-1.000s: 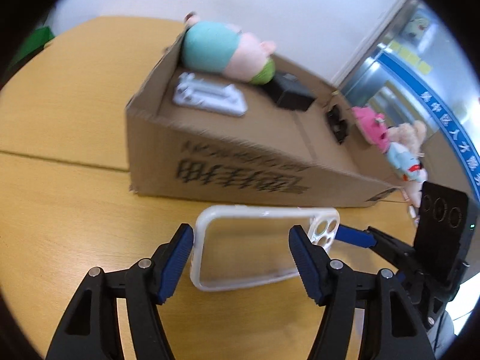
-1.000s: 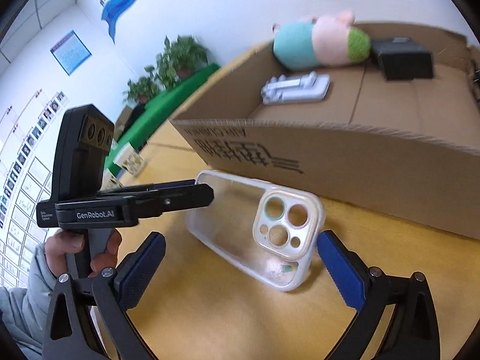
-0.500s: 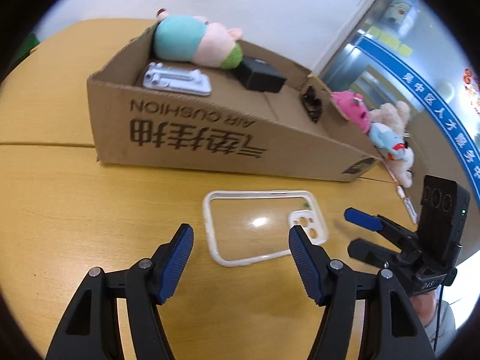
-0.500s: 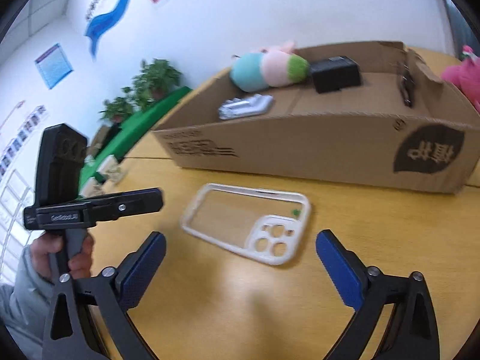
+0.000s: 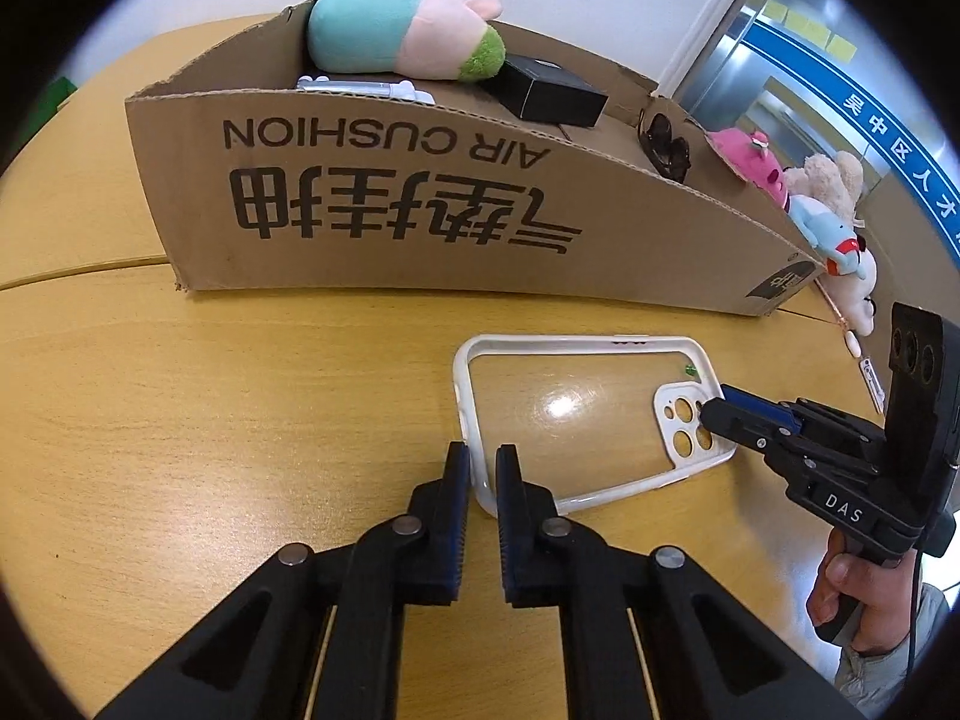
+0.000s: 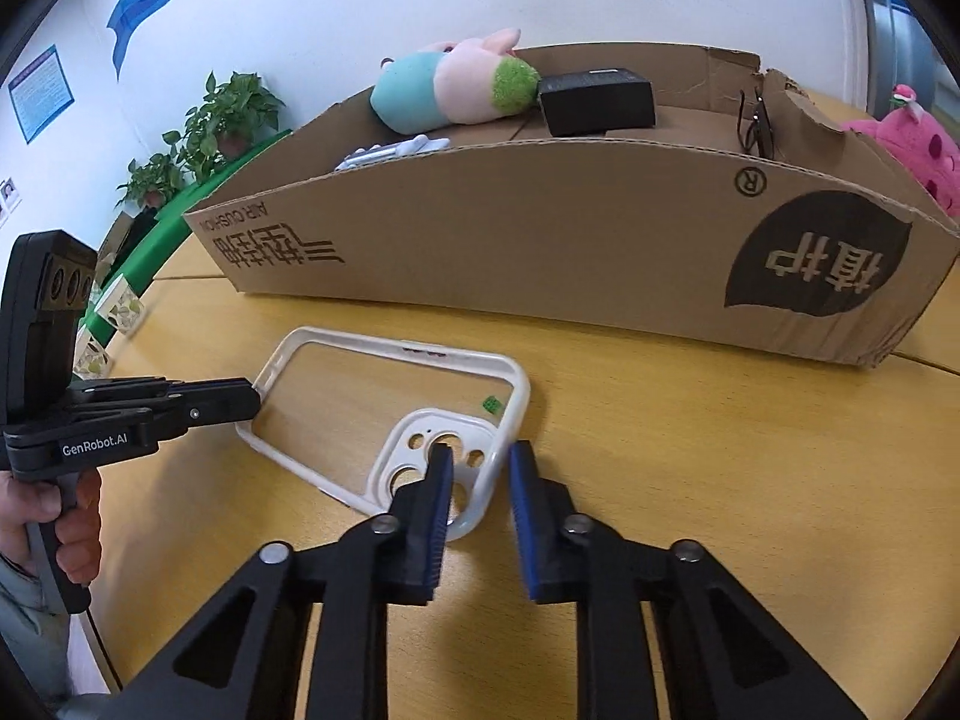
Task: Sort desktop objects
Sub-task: 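Close both grippers on the phone case rim and lift it, then carry the phone case into the cardboard box beside the phone stand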
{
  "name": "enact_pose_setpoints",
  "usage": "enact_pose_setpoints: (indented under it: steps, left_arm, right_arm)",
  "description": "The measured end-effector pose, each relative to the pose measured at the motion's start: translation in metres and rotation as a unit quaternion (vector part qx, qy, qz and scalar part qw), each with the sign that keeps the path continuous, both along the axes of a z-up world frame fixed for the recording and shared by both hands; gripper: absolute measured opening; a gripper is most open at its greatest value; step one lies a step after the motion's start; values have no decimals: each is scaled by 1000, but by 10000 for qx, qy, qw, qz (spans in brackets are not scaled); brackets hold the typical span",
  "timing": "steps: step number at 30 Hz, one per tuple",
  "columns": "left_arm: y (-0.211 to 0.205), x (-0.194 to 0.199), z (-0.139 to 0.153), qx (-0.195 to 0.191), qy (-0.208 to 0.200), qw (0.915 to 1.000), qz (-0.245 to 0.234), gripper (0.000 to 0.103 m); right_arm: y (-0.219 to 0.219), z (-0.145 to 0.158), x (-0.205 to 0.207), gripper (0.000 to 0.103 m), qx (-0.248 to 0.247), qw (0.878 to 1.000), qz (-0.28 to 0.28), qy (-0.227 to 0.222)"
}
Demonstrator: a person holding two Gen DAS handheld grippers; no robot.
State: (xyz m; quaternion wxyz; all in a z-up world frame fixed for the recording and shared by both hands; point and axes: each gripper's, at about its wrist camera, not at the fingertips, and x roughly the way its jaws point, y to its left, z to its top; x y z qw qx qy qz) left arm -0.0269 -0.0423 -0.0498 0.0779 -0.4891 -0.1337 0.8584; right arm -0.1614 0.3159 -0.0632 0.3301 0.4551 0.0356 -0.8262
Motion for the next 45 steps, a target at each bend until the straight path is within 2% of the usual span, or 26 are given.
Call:
enact_pose_setpoints:
  steps: [4, 6, 13, 16, 19, 22, 27, 35, 40, 43, 45]
  left_arm:
    - [4, 4, 10, -41, 163, 9999, 13, 7]
    - [7, 8, 27, -65, 346, 9994, 38, 7]
    - [17, 6, 106, -78, 1350, 9908, 52, 6]
    - [20, -9, 128, -162, 1617, 9867, 28, 6]
    - [16, -25, 142, -170, 1765, 9842, 17, 6]
    - [5, -40, 147, -228, 1783, 9837, 88, 6]
    - [-21, -67, 132, -576, 1451, 9872, 324, 6]
    - [-59, -105, 82, -876, 373, 9931, 677, 6]
    - [-58, -118, 57, -1262, -259, 9898, 612, 6]
    - [-55, -120, 53, -1573, -365, 9845, 678, 6]
    - [-58, -120, 52, -1551, -401, 9846, 696, 6]
  right_arm:
    - [3, 7, 6, 15, -90, 9999, -36, 112]
    - [7, 19, 12, 15, -199, 9994, -53, 264]
    - [26, 107, 26, 15, -734, 9894, -193, 1236]
    - [24, 136, 18, 15, -723, 9838, -200, 1631]
    - [23, 152, 0, 15, -806, 9816, -236, 1714]
    - [15, 155, -20, 15, -942, 9812, -280, 1659]
    - [-18, 133, -59, 17, -1060, 9864, -166, 1245]
    - [-81, 76, -105, 18, -872, 9954, 138, 373]
    - [-102, 51, -122, 18, -588, 9981, 129, -119]
    - [-112, 36, -120, 18, -354, 9989, 145, -286]
    - [-117, 30, -118, 24, -250, 9989, 158, -376]
